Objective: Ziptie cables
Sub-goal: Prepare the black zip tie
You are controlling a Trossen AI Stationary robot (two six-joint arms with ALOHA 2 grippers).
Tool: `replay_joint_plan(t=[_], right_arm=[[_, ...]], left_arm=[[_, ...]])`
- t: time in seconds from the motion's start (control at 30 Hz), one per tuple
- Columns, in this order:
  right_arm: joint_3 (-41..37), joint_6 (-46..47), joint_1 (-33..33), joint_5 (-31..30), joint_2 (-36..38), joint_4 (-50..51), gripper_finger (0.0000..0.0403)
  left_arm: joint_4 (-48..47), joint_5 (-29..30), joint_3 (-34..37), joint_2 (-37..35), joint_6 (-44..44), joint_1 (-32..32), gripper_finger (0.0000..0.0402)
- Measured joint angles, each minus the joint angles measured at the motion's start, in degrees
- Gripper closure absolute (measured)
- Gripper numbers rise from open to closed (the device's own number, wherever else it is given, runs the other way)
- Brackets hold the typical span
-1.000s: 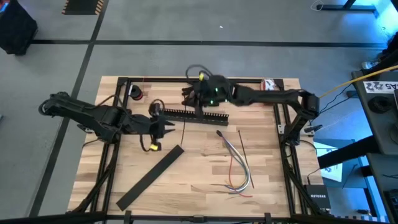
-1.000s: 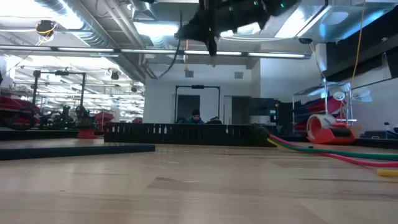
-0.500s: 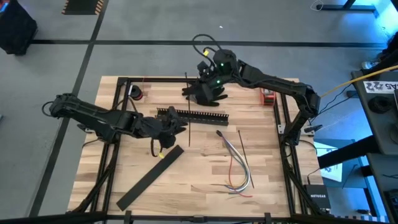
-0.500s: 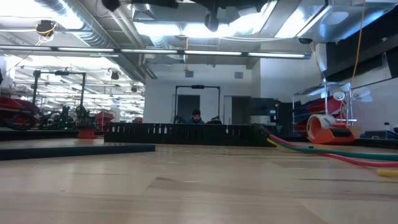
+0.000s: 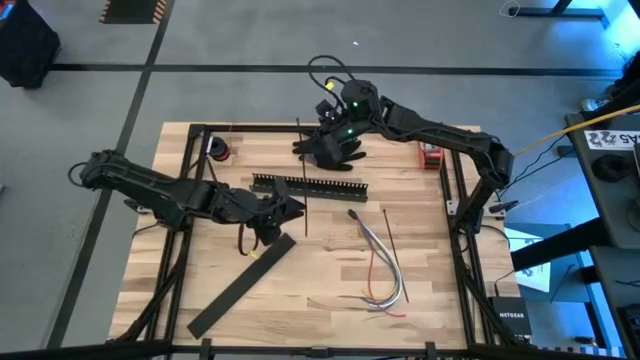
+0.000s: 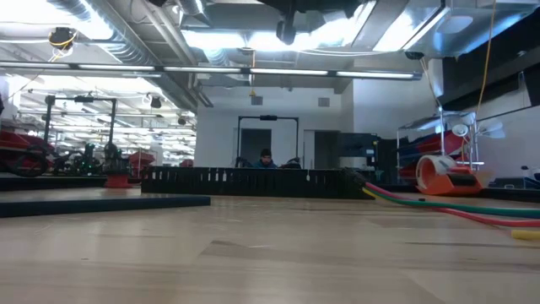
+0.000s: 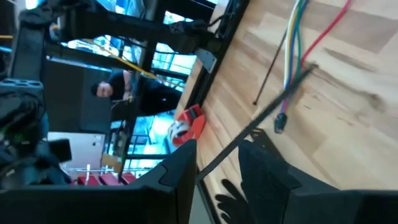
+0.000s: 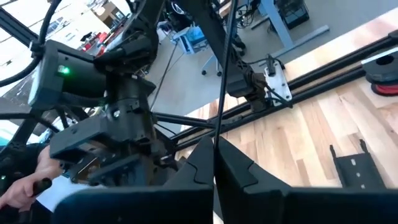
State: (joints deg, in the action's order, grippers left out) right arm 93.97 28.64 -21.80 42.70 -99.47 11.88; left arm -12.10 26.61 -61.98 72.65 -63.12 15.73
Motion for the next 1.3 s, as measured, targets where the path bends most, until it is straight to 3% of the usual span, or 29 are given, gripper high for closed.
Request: replay_joint_plan(t=[0.27, 0.57, 1.13, 1.3], right_arm=[[0.00, 2.93, 0.02, 2.15, -0.54, -2.31, 0.0402], [0.00, 3.04, 0.02, 2.69, -0.56, -2.30, 0.0402], [0.00, 7.18, -0.47, 10.35, -0.56, -2.17, 0.0402], [-0.02, 7.15, -0.46, 9.10, -0.56, -1.73, 0.0402]], left_arm=[[4.23, -0.81, 0.00, 3.67, -5.35, -0.48, 0.0286], [5.01, -0.98, 0.02, 3.86, -4.58, -0.54, 0.0286], [5.01, -0.96, 0.02, 3.86, -10.57, -1.17, 0.0286], [6.23, -0.96, 0.02, 3.86, -12.18, -1.09, 0.0286]])
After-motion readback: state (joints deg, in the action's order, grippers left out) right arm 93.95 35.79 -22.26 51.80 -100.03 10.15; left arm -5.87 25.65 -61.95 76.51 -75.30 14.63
